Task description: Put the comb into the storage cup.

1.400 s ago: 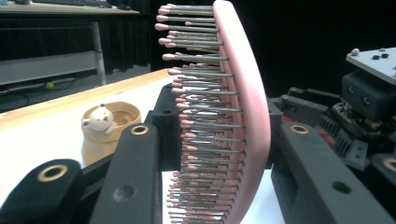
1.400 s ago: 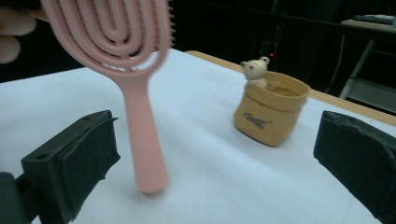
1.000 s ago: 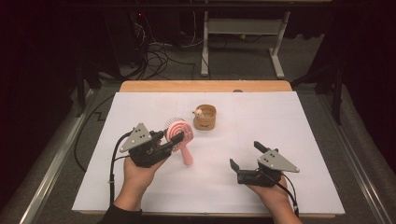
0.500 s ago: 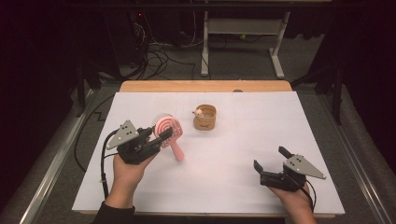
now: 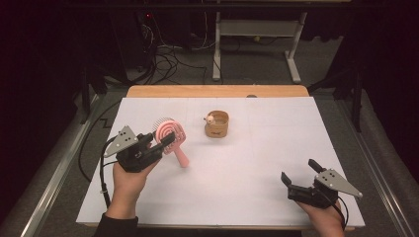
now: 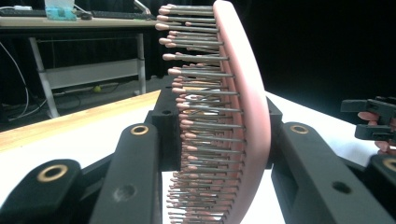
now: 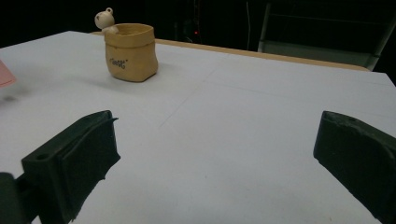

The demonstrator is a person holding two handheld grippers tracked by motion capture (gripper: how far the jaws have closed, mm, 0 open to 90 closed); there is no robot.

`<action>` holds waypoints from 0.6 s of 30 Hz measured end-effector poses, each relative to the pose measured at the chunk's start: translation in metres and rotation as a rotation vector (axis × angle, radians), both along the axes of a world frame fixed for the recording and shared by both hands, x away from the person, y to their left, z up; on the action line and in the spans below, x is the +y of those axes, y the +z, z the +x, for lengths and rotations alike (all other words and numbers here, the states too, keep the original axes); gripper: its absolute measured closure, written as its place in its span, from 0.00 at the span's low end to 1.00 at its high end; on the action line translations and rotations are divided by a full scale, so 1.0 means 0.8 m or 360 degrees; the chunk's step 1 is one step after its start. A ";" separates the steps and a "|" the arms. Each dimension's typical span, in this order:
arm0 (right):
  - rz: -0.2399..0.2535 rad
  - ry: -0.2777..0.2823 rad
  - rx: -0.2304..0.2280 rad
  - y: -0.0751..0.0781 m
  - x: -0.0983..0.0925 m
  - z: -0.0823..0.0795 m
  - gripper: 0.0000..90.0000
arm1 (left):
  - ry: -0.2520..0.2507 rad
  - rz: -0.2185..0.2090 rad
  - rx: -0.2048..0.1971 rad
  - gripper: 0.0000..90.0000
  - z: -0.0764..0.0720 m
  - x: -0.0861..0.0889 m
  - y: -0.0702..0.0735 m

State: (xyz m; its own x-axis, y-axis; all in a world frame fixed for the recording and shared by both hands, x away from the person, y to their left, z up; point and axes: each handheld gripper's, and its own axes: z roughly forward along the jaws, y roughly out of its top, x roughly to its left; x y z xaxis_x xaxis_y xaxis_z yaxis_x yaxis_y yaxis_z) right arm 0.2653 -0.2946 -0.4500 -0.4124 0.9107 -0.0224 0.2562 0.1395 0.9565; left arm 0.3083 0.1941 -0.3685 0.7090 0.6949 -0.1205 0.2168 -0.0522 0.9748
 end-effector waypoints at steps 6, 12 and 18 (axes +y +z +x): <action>-0.0010 0.0012 -0.0001 -0.002 0.002 0.001 0.00 | 0.0002 0.0012 0.0014 0.70 0.002 -0.003 -0.003; -0.0002 0.0024 0.0005 -0.005 0.003 0.003 0.00 | -0.0012 -0.0028 0.0025 0.70 0.004 -0.006 -0.007; -0.0008 0.0034 0.0004 -0.006 0.005 0.003 0.00 | -0.0057 -0.0065 0.0020 0.70 0.002 -0.018 -0.008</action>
State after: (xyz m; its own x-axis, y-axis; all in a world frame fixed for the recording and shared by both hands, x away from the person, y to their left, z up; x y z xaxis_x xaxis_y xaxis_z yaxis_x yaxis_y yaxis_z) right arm 0.2674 -0.2905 -0.4546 -0.4321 0.9015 -0.0257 0.2553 0.1496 0.9552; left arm 0.3100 0.1797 -0.3752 0.7314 0.6636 -0.1572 0.2275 -0.0201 0.9736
